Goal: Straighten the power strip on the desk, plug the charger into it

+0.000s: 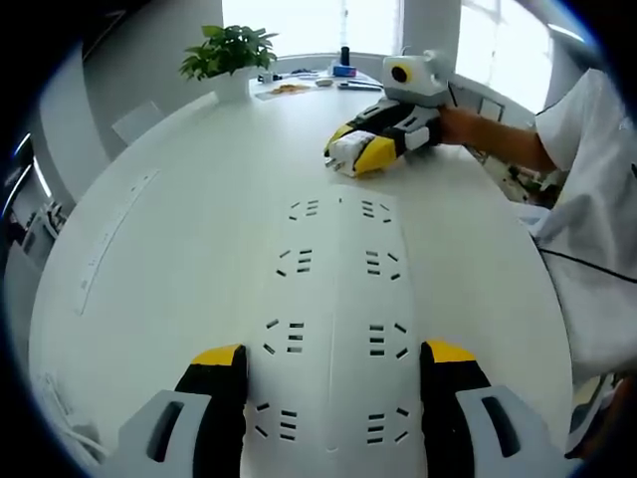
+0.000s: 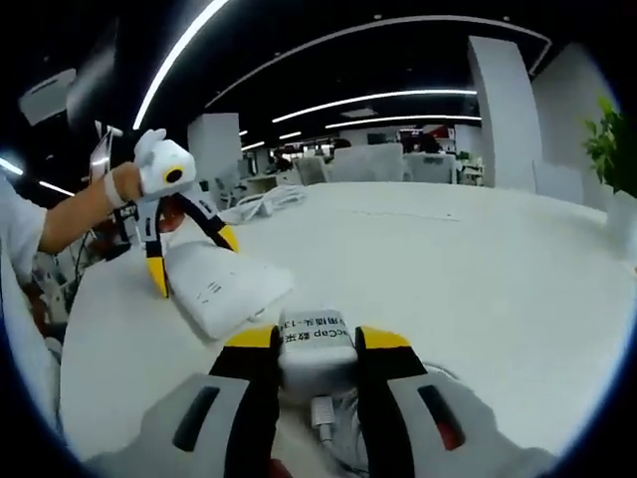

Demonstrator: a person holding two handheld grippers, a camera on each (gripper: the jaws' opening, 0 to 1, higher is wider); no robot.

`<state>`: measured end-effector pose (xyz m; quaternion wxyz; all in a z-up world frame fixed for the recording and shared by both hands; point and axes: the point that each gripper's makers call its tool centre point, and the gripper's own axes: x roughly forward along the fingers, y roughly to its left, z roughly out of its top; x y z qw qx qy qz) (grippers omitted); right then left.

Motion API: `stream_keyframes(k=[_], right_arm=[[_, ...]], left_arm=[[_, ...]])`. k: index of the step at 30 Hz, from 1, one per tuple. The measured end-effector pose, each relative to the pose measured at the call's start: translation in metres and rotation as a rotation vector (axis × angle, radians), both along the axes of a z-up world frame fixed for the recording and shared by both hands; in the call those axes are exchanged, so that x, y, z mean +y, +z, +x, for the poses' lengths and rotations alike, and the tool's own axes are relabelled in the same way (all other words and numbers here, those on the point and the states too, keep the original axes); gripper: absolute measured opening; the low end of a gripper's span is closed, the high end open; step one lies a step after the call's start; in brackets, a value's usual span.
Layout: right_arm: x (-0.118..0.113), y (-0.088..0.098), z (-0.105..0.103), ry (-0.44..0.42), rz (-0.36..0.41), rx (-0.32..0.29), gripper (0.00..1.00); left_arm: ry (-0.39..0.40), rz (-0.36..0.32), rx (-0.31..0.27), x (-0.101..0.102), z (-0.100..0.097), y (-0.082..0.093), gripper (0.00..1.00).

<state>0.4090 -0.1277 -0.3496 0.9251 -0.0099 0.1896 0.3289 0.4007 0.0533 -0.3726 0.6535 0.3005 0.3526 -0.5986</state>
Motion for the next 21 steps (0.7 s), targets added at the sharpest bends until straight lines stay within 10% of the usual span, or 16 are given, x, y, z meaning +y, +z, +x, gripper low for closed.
stream_keyframes(k=[11, 21], right_arm=[[0.063, 0.057, -0.038, 0.112, 0.081, 0.187, 0.28], [0.071, 0.031, -0.03, 0.024, -0.033, 0.354, 0.28]], left_arm=[[0.005, 0.001, -0.002, 0.0, 0.003, 0.001, 0.72], [0.004, -0.003, -0.004, 0.0, 0.004, 0.0, 0.72]])
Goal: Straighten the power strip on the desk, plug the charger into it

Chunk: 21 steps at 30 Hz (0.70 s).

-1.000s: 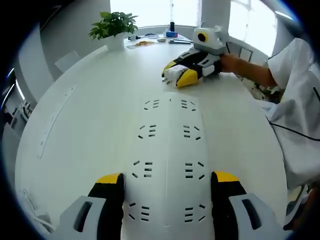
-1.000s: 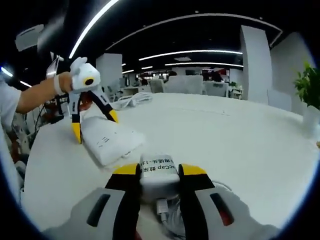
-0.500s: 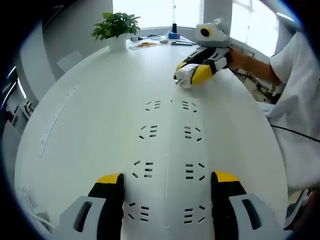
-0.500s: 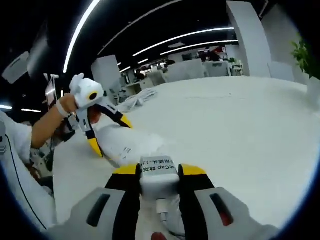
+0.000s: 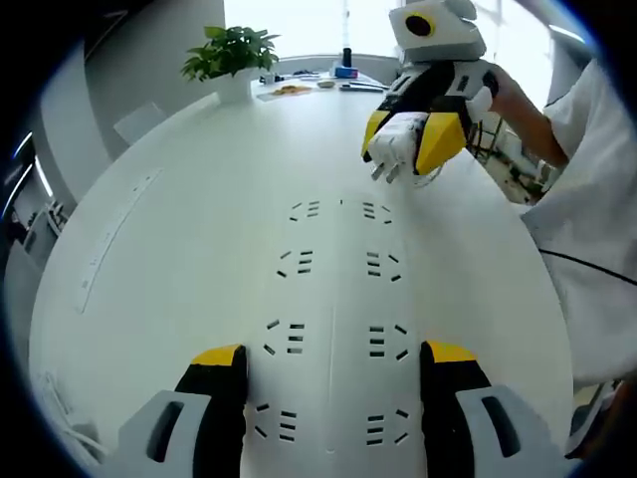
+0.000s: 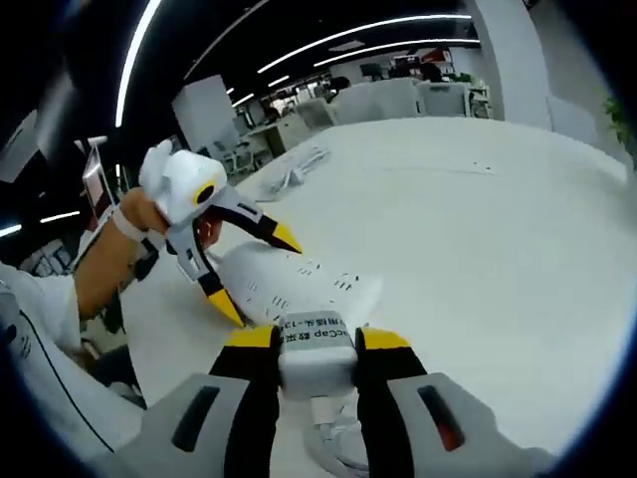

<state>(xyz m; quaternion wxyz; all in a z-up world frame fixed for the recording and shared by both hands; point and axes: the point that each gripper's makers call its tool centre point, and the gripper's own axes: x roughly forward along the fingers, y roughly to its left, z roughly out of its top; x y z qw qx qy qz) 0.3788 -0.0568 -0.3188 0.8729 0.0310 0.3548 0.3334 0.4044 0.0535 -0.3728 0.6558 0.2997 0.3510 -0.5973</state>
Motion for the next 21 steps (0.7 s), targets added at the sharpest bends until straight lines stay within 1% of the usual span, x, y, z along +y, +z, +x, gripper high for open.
stream_keyframes(k=[1, 3, 4, 9, 12, 14, 15, 17, 21], right_arm=[[0.0, -0.001, 0.0, -0.004, 0.006, 0.01, 0.28], [0.002, -0.003, -0.001, -0.008, -0.008, 0.003, 0.28], [0.001, -0.006, -0.003, -0.012, -0.03, 0.017, 0.28], [0.002, -0.012, -0.005, -0.024, -0.039, 0.053, 0.28], [0.0, -0.012, -0.002, -0.044, -0.049, 0.061, 0.28], [0.0, -0.012, -0.001, -0.042, -0.058, 0.068, 0.28], [0.0, -0.013, -0.002, -0.037, -0.066, 0.078, 0.28], [-0.002, -0.014, 0.0, -0.054, -0.052, 0.112, 0.28], [0.001, -0.012, 0.002, -0.062, -0.069, 0.128, 0.28]], left_arm=[[0.0, -0.004, -0.001, 0.0, 0.0, 0.0, 0.72], [-0.001, -0.014, -0.003, 0.0, -0.001, 0.0, 0.72], [-0.001, -0.018, -0.004, 0.0, -0.001, 0.0, 0.72], [-0.003, -0.023, -0.006, -0.001, -0.001, 0.0, 0.72], [-0.004, -0.027, -0.007, -0.001, -0.001, -0.001, 0.72], [-0.004, -0.027, -0.008, -0.002, -0.001, -0.001, 0.72], [-0.003, -0.027, -0.009, -0.002, -0.002, -0.001, 0.72], [-0.004, -0.029, -0.011, -0.002, -0.002, -0.001, 0.72], [-0.005, -0.037, -0.014, -0.003, -0.003, -0.001, 0.72]])
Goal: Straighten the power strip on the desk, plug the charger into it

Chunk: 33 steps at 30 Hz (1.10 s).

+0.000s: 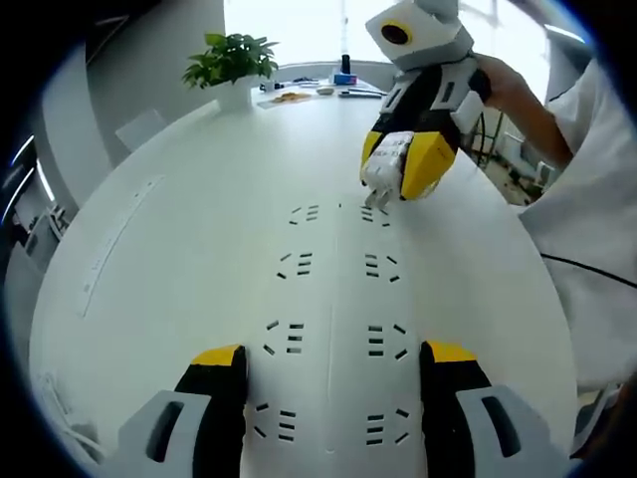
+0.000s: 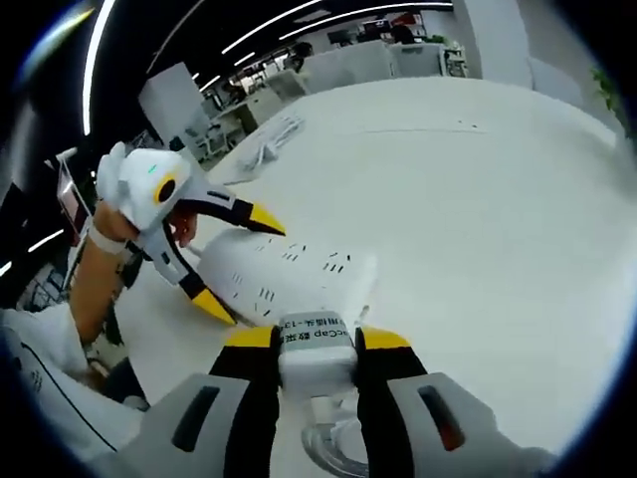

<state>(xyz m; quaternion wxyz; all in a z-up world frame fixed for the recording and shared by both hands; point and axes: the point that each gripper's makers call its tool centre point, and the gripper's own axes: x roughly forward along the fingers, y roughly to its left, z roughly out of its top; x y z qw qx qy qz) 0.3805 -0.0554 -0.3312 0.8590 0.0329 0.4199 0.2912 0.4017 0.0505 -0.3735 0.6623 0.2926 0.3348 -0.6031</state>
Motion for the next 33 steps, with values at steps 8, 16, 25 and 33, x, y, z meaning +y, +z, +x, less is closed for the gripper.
stream_keyframes(k=[8, 16, 25, 33], right_arm=[[0.002, -0.003, -0.008, 0.021, -0.058, 0.049, 0.28], [-0.003, -0.006, -0.006, -0.017, -0.063, 0.08, 0.28], [-0.002, -0.002, 0.005, -0.094, -0.133, 0.133, 0.28], [0.001, -0.001, 0.011, -0.097, -0.252, 0.132, 0.28]], left_arm=[[0.0, -0.01, -0.002, -0.002, -0.001, 0.0, 0.72], [-0.001, -0.005, -0.003, -0.004, -0.002, 0.0, 0.72], [0.012, 0.007, -0.007, -0.004, -0.003, 0.001, 0.71], [0.032, 0.021, -0.012, -0.003, -0.004, 0.002, 0.71]])
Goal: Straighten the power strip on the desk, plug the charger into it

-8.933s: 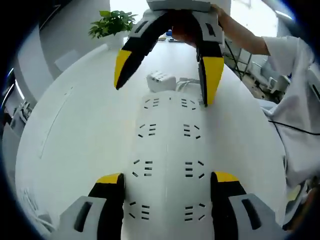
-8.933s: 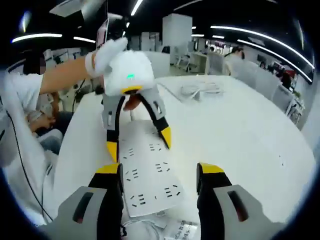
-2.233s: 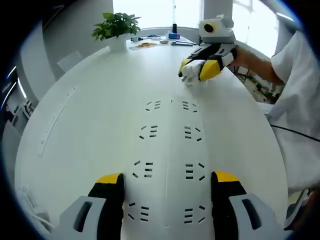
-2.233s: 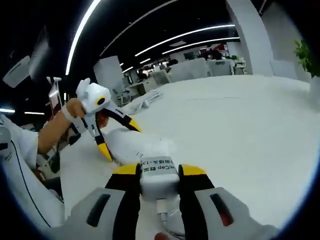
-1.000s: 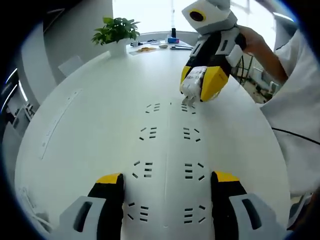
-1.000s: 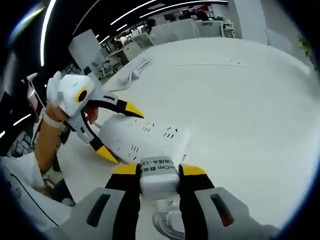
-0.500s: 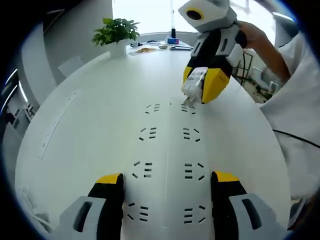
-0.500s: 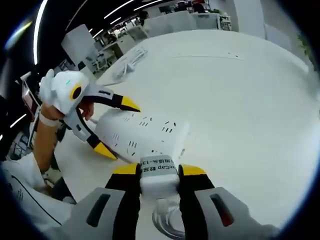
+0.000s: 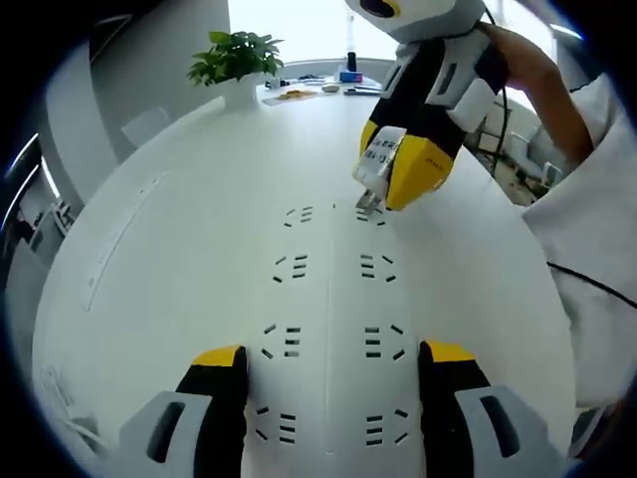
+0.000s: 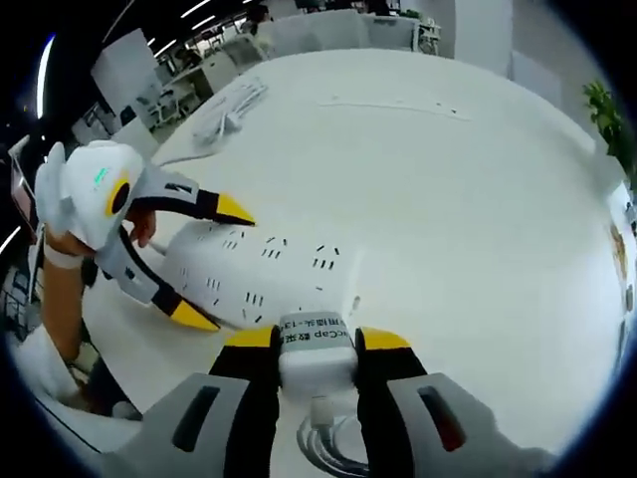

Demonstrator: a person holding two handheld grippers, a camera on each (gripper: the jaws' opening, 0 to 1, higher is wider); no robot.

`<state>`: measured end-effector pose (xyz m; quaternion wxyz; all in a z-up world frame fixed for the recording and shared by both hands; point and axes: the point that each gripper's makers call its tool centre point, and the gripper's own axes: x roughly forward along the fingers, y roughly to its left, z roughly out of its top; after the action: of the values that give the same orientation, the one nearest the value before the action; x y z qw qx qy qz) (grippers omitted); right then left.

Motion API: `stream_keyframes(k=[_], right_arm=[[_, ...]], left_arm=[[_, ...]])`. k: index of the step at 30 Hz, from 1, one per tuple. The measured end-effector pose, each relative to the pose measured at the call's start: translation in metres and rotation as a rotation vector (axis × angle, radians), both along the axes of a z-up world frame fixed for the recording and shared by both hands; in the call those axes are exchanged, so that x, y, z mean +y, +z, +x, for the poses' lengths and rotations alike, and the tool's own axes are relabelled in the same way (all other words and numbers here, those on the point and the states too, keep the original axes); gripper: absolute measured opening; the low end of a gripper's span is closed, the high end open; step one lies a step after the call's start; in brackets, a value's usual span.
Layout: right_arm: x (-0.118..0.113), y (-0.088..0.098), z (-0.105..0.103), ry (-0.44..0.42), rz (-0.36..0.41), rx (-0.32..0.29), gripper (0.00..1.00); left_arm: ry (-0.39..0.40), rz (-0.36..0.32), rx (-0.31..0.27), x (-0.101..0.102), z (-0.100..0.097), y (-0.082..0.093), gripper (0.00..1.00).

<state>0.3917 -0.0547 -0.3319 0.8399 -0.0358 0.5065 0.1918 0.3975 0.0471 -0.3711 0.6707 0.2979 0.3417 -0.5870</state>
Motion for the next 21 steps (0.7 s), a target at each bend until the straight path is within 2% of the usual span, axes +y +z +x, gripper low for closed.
stream_keyframes(k=[4, 11, 14, 15, 16, 17, 18, 19, 21], right_arm=[[0.0, -0.001, 0.002, 0.011, -0.057, 0.036, 0.28], [0.002, 0.002, 0.011, 0.025, -0.112, 0.066, 0.28], [0.0, 0.004, 0.022, 0.023, -0.113, 0.094, 0.28], [0.0, 0.004, 0.021, 0.001, -0.097, 0.135, 0.28], [0.002, 0.004, 0.025, -0.01, -0.085, 0.131, 0.28], [0.003, -0.001, 0.02, 0.002, -0.105, 0.145, 0.28], [0.005, 0.004, 0.022, -0.01, -0.106, 0.136, 0.28], [0.006, 0.004, 0.02, 0.016, -0.131, 0.145, 0.28], [0.007, 0.004, 0.02, 0.016, -0.154, 0.149, 0.28]], left_arm=[[0.032, 0.012, 0.0, 0.0, -0.003, 0.0, 0.7], [0.059, 0.001, -0.013, 0.001, -0.002, 0.002, 0.7], [0.061, 0.008, -0.013, 0.001, -0.002, 0.003, 0.7], [0.067, 0.012, -0.011, 0.001, -0.002, 0.003, 0.7], [0.076, 0.017, -0.009, 0.001, -0.003, 0.003, 0.7], [0.082, 0.019, -0.008, 0.001, -0.003, 0.003, 0.7], [0.087, 0.022, -0.007, 0.002, -0.004, 0.002, 0.7], [0.089, 0.02, -0.007, 0.002, -0.005, 0.002, 0.7], [0.094, 0.015, -0.01, 0.003, -0.004, 0.002, 0.7]])
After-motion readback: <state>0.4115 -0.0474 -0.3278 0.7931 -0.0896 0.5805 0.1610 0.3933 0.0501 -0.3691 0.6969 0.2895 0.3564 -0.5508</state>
